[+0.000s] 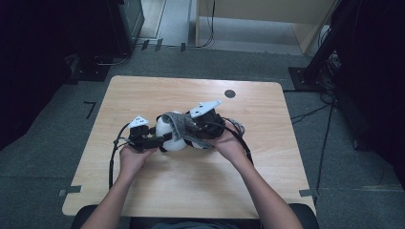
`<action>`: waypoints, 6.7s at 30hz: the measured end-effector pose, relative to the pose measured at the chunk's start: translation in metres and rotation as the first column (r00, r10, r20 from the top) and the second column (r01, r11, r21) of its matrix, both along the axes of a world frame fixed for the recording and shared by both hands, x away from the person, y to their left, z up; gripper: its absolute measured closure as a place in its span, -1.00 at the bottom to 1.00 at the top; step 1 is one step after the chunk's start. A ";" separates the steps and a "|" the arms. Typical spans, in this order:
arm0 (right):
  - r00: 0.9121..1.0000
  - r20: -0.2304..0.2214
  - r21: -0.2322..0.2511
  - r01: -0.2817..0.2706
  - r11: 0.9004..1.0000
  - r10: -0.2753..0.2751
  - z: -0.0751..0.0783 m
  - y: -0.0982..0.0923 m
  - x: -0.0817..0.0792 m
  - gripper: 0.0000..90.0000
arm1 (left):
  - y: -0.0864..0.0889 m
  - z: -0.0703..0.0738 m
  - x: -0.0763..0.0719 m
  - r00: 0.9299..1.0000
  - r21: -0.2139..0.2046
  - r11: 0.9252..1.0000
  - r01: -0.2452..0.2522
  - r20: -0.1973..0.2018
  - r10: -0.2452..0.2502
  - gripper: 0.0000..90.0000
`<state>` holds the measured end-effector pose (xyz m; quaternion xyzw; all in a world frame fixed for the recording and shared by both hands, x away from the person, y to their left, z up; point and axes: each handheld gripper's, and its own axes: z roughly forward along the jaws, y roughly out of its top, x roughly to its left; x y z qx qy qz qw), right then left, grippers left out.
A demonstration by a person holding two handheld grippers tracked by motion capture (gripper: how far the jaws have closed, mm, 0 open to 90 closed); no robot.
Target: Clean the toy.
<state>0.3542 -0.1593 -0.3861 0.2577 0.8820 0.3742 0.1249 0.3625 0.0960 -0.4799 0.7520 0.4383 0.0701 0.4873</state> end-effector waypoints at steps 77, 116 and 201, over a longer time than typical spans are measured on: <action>0.993 -0.078 0.094 -0.086 0.992 0.093 -0.031 -0.033 -0.050 0.67 | -0.001 0.007 0.000 1.000 0.041 0.999 0.029 -0.007 -0.028 -0.24; 0.988 -0.136 0.015 -0.071 0.997 0.072 -0.058 -0.018 -0.035 0.68 | -0.003 0.006 0.000 1.000 0.034 0.999 0.014 -0.015 -0.013 -0.20; 0.993 -0.118 -0.014 -0.022 1.000 0.020 -0.058 -0.046 -0.024 0.66 | -0.004 0.007 -0.002 0.999 0.026 0.999 0.021 -0.028 -0.020 -0.04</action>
